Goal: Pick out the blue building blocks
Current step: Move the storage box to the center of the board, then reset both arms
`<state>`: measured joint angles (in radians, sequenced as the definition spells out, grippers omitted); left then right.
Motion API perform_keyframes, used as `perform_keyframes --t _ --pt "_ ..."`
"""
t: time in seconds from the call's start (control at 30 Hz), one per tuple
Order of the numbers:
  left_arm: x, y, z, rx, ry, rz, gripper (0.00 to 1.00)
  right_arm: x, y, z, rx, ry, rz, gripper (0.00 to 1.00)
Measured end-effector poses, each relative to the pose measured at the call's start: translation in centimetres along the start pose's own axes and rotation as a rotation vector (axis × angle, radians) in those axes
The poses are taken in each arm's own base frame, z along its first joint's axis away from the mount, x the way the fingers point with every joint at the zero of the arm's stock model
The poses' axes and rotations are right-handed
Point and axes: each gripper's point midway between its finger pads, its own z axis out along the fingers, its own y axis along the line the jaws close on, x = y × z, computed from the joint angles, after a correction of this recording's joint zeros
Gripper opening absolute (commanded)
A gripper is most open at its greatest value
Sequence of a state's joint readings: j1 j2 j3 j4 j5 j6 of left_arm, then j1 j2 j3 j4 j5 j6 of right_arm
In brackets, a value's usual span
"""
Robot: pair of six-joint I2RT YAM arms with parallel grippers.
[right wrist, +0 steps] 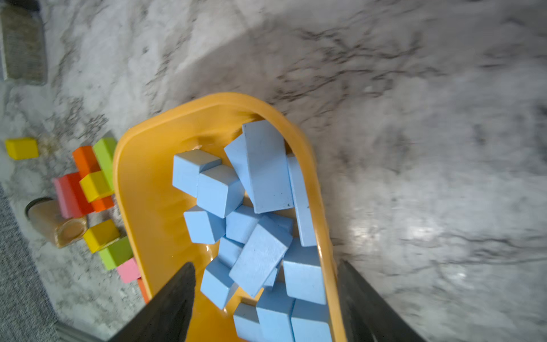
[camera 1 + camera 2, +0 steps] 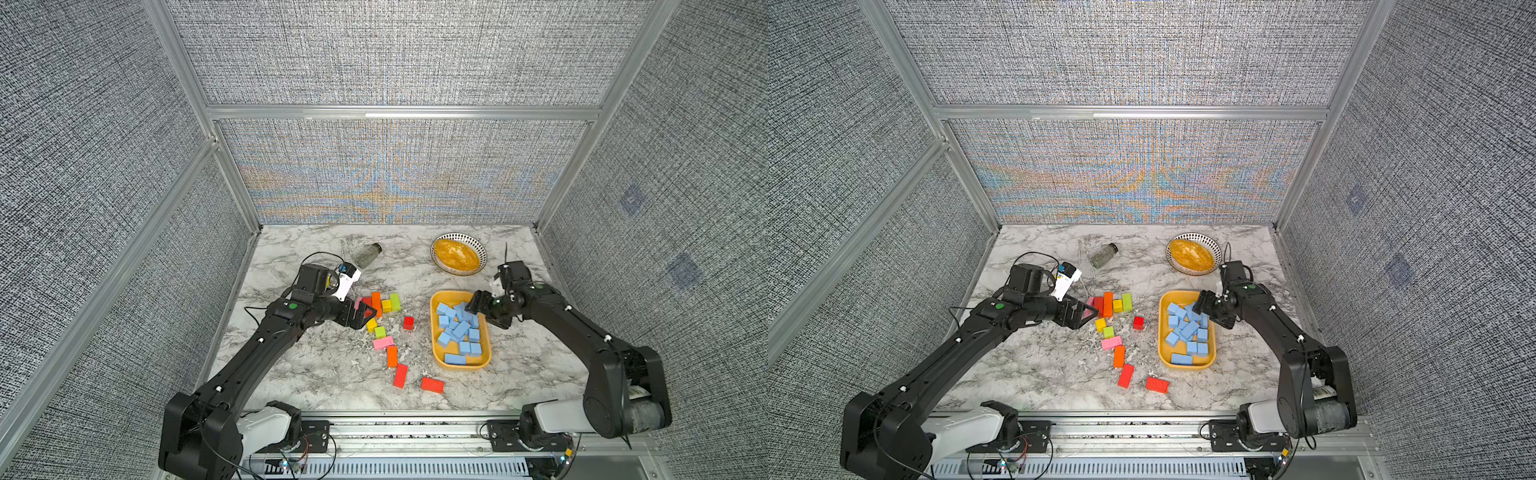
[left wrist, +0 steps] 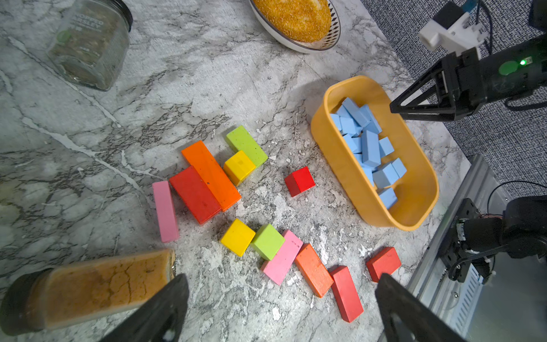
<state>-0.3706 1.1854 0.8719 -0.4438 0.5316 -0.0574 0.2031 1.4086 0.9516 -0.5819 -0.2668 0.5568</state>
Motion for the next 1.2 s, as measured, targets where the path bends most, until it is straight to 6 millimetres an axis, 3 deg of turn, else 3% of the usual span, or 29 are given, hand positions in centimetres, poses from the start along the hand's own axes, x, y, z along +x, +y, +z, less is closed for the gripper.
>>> perform_keyframes --t 0.07,0.17,0.2,0.23,0.37,0.5,0.67,0.8,1.0,1.13,1.2 --pt "-0.1 0.1 -0.1 -0.007 -0.003 0.002 0.99 -0.4 2.2 -0.4 -0.043 -0.014 -0.029 0.76" --pt "-0.6 0.3 -0.6 -0.037 -0.015 0.008 1.00 -2.0 3.7 -1.6 -0.058 -0.072 -0.045 0.77" --pt "-0.9 0.5 -0.9 -0.056 -0.020 0.010 1.00 -2.7 3.8 -2.1 -0.045 -0.101 -0.047 0.90" --pt "-1.3 0.8 -1.3 -0.087 -0.026 0.011 1.00 -3.5 3.7 -2.6 -0.030 -0.132 -0.053 0.98" --pt "-3.1 2.8 -3.2 -0.248 -0.084 0.057 1.00 -6.5 2.3 -5.2 0.059 -0.309 -0.101 0.98" --pt "-3.5 7.3 -5.4 -0.521 -0.180 0.052 1.00 -8.1 -0.4 -7.4 0.132 -0.532 -0.167 0.98" --pt "-0.9 14.8 -7.4 -0.873 -0.235 -0.081 1.00 -8.1 -4.5 -7.6 0.185 -0.749 -0.216 0.98" --pt "1.8 19.7 -7.4 -1.049 -0.216 -0.168 1.00 -8.2 -5.8 -7.5 0.212 -0.854 -0.279 0.98" --pt "5.4 23.6 -5.7 -1.134 -0.205 -0.154 1.00 -8.5 -6.2 -7.5 0.250 -0.934 -0.370 0.98" --pt "3.5 24.2 -5.1 -1.108 -0.312 -0.118 1.00 -8.1 -6.9 -7.3 0.275 -0.981 -0.403 0.98" --pt "4.3 24.5 -4.3 -1.082 -0.353 -0.097 1.00 -7.8 -7.2 -7.3 0.282 -1.009 -0.413 0.98"
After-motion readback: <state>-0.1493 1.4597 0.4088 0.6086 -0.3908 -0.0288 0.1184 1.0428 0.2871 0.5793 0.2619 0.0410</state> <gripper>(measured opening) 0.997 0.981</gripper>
